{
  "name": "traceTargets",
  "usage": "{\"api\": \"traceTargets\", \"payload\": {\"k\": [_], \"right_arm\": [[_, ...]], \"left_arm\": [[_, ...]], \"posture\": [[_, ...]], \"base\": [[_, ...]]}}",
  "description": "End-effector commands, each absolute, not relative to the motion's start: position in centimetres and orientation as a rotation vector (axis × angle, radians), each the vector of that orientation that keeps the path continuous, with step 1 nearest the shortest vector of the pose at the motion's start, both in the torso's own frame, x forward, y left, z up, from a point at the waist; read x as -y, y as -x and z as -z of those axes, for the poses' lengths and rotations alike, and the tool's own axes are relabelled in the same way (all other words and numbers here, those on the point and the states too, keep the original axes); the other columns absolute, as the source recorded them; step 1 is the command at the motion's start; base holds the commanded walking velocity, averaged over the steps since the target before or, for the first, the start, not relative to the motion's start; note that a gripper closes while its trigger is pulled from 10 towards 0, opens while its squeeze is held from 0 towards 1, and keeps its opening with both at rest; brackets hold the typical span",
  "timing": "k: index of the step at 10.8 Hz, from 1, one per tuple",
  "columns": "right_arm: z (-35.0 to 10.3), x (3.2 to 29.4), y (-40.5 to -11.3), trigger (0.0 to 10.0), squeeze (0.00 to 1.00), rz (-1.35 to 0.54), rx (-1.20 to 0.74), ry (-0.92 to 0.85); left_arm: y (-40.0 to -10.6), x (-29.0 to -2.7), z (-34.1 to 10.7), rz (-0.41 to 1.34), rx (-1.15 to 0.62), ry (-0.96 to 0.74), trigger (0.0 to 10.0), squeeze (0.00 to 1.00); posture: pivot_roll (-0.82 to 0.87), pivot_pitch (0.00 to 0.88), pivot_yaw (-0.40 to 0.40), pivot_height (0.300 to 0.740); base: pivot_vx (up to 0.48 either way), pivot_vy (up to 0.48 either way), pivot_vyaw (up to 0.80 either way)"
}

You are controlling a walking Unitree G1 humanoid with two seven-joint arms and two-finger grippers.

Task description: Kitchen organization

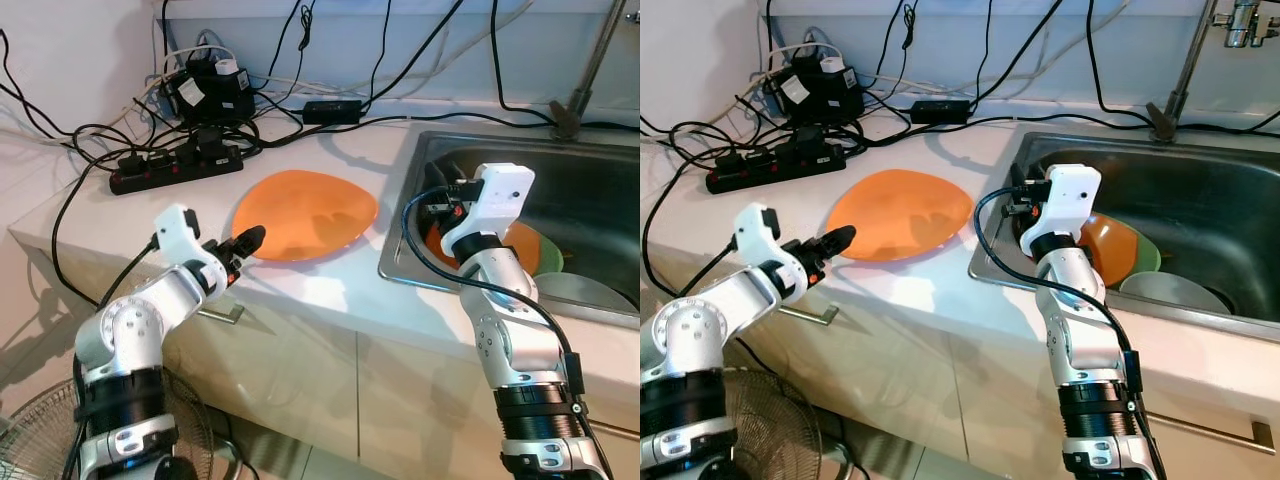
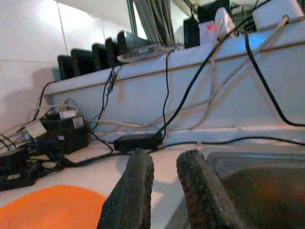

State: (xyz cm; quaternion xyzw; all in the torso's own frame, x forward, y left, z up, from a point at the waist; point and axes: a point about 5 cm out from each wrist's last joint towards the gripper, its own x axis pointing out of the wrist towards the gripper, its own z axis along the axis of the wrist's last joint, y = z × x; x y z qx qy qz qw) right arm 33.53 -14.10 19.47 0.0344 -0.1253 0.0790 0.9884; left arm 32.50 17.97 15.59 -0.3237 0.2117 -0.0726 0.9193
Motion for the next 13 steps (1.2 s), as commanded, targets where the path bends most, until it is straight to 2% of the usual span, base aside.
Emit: {"api": "traceTargets", "payload": {"k": [1, 3, 9, 10, 11, 13], "right_arm": [[-19.7, 13.6, -33.6, 10.0, 0.0, -0.171, 0.254, -0.066], [-19.7, 13.6, -33.6, 10.0, 0.0, -0.174, 0.254, -0.065], [-19.7, 13.4, -33.5, 10.0, 0.0, -0.172, 0.253, -0.069], [-19.6, 13.4, -33.5, 10.0, 0.0, -0.168, 0.253, -0.068], [-19.6, 13.4, -33.5, 10.0, 0.0, -0.167, 0.252, -0.068], [-19.7, 13.5, -33.5, 10.0, 0.0, -0.167, 0.252, -0.068]], "left_arm": [[-32.5, -18.2, -15.2, 0.13, -0.47, 0.669, 10.0, 0.0], [-32.7, -17.7, -15.1, 0.131, -0.493, 0.683, 10.0, 0.0], [-35.1, -13.8, -15.6, 0.239, -0.539, 0.719, 10.0, 0.0], [-35.4, -13.4, -15.3, 0.241, -0.55, 0.732, 6.4, 0.0], [-35.4, -13.2, -15.2, 0.241, -0.552, 0.739, 0.0, 0.0], [-35.7, -12.6, -15.2, 0.246, -0.549, 0.773, 0.0, 0.0]], "posture": [[0.08, 0.0, 0.143, 0.74], [0.08, 0.0, 0.143, 0.74], [0.06, 0.0, 0.163, 0.74], [0.06, 0.0, 0.166, 0.74], [0.06, 0.0, 0.166, 0.74], [0.06, 0.0, 0.161, 0.74]], "base": [[0.0, 0.0, 0.0], [0.0, 0.0, 0.0], [0.0, 0.0, 0.0], [0.0, 0.0, 0.0], [0.0, 0.0, 0.0], [0.0, 0.0, 0.0]]}}
